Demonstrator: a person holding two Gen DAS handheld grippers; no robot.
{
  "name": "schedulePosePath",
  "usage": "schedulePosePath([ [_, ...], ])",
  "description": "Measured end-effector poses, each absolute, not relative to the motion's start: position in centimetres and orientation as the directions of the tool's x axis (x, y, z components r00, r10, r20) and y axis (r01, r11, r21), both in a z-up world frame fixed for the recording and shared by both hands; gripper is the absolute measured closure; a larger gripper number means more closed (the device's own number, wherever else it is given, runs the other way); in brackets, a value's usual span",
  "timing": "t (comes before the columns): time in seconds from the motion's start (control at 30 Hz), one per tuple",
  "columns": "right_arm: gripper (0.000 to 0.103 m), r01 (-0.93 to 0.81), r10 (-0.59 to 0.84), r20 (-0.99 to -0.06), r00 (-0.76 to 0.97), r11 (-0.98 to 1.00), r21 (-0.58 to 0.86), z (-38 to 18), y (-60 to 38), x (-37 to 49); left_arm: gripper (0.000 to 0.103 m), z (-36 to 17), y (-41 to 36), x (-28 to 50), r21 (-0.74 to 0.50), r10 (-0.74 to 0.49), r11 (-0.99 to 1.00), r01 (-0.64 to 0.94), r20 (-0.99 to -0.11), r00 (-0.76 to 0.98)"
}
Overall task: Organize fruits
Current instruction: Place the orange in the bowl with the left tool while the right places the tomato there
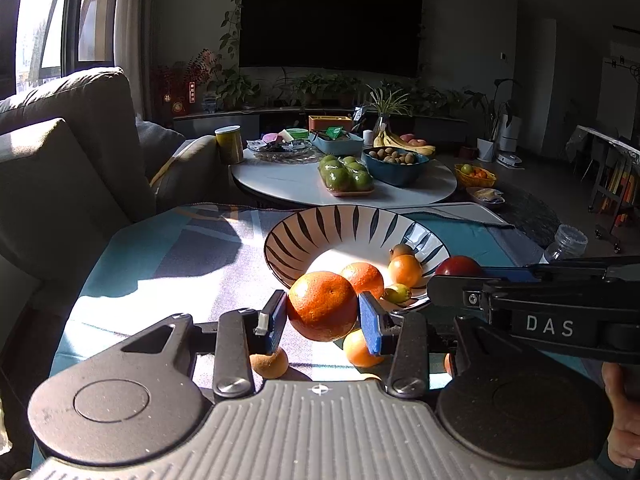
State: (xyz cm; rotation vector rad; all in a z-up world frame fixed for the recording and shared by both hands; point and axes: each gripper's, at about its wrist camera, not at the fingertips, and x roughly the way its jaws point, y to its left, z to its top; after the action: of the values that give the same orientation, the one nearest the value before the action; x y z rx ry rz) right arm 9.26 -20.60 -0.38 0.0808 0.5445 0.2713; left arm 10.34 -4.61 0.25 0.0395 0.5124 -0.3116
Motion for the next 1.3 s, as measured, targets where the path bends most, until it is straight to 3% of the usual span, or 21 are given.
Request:
schedulePosePath([
  [1.3,0.020,-0.201,0.236,-0.524,0.818,0.972,0.124,-1.9,-21.7,14.1,0.066,-1.5,-6.4,16.6,0.005,-0.245,0.957,0.290,-0.526,0.815],
])
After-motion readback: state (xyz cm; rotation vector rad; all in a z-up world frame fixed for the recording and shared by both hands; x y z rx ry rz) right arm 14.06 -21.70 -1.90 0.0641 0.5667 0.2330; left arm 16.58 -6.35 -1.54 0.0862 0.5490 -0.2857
